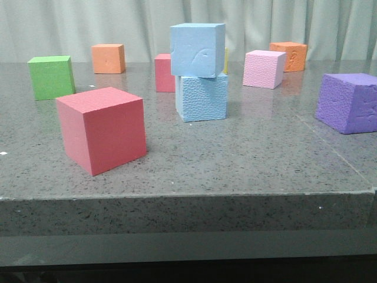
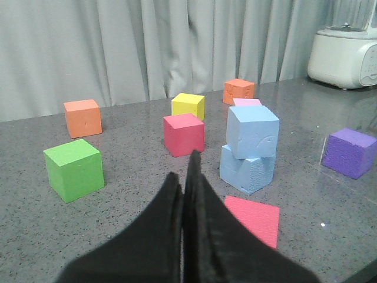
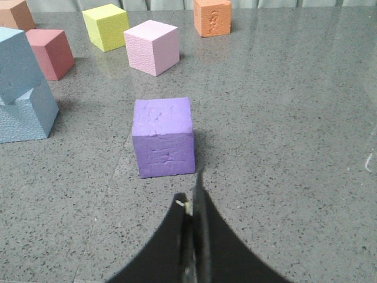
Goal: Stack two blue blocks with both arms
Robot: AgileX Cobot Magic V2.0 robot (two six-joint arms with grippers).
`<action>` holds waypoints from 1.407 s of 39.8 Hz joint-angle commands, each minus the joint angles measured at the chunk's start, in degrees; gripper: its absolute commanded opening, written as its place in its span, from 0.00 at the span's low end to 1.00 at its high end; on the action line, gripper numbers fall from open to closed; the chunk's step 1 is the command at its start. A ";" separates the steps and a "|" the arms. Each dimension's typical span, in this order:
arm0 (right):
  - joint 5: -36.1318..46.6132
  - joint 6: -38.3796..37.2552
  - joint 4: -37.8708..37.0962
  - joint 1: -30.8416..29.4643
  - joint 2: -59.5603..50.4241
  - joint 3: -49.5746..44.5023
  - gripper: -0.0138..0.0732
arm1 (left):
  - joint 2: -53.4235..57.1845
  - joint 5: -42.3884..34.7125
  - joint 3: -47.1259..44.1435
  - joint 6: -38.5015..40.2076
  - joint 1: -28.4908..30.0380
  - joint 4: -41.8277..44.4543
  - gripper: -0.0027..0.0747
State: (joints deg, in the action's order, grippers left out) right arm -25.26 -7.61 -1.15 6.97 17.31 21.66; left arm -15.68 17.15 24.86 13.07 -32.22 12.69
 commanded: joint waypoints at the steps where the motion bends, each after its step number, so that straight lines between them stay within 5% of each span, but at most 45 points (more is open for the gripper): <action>1: 4.27 0.36 -0.57 -0.10 0.42 1.37 0.08 | -0.49 -4.88 1.64 0.58 0.08 -0.23 0.01; 10: 4.27 0.36 -0.57 -0.10 0.42 1.37 0.08 | -0.37 -4.88 1.24 -0.71 0.08 -0.13 0.01; 17: 4.27 0.36 -0.57 -0.10 0.42 1.37 0.08 | 0.53 -6.15 -0.49 -12.75 2.34 -9.44 0.01; 41: 4.27 0.36 -0.57 -0.10 0.42 1.37 0.08 | 17.30 -9.34 -19.79 -12.75 30.80 -13.69 0.01; 56: 4.27 0.36 -0.57 -0.10 0.42 1.37 0.08 | 17.06 -12.34 -25.32 -12.75 33.86 -13.78 0.01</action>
State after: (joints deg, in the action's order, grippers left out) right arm -25.26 -7.61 -1.15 6.97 17.31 21.66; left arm 0.25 10.07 -0.34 0.43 1.53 -0.49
